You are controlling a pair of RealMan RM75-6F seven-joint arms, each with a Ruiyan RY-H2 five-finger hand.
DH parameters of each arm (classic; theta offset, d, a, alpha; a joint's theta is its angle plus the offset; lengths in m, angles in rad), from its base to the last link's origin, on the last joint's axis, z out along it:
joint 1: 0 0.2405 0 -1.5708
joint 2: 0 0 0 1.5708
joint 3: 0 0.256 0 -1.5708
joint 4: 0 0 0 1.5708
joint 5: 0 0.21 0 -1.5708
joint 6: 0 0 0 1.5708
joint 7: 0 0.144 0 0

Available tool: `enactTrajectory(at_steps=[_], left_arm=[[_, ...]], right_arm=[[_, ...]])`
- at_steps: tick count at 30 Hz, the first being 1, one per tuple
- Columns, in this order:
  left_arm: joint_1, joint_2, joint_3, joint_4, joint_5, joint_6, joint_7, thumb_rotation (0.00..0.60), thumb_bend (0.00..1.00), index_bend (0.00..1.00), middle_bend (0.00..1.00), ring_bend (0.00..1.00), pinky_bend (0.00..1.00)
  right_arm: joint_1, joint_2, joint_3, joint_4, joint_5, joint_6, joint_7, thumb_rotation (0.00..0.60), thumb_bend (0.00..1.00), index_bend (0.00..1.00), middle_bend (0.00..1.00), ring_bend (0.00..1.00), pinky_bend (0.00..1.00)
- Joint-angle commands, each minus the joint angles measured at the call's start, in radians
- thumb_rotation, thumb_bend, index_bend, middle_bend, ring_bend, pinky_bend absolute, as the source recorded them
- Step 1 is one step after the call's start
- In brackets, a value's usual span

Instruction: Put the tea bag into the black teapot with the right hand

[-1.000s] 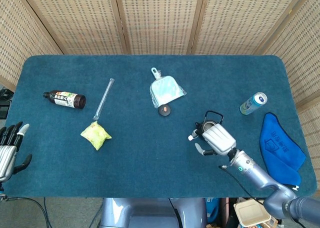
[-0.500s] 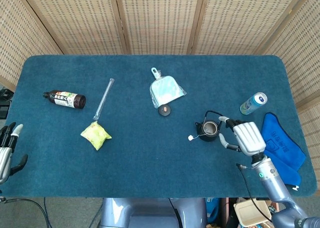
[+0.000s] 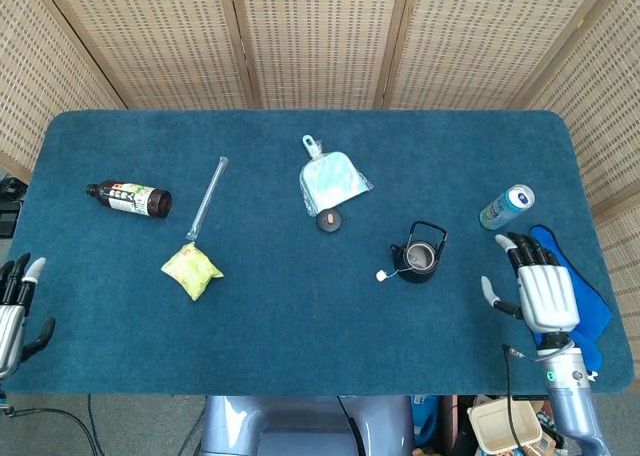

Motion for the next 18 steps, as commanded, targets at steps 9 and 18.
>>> enactTrajectory(at_steps=[9, 18], left_arm=[[0.007, -0.019, 0.012, 0.020, 0.048, 0.019, -0.004, 0.600, 0.38, 0.00, 0.00, 0.00, 0.00], [0.010, -0.042, 0.008, 0.048, 0.066, 0.029, -0.021, 0.600, 0.38, 0.00, 0.00, 0.00, 0.00]], right_arm=[[-0.054, -0.009, -0.015, 0.001, -0.021, 0.038, 0.001, 0.205, 0.58, 0.18, 0.23, 0.17, 0.32], [-0.067, -0.018, -0.009, 0.009, -0.046, 0.033, -0.013, 0.202, 0.58, 0.18, 0.22, 0.17, 0.32]])
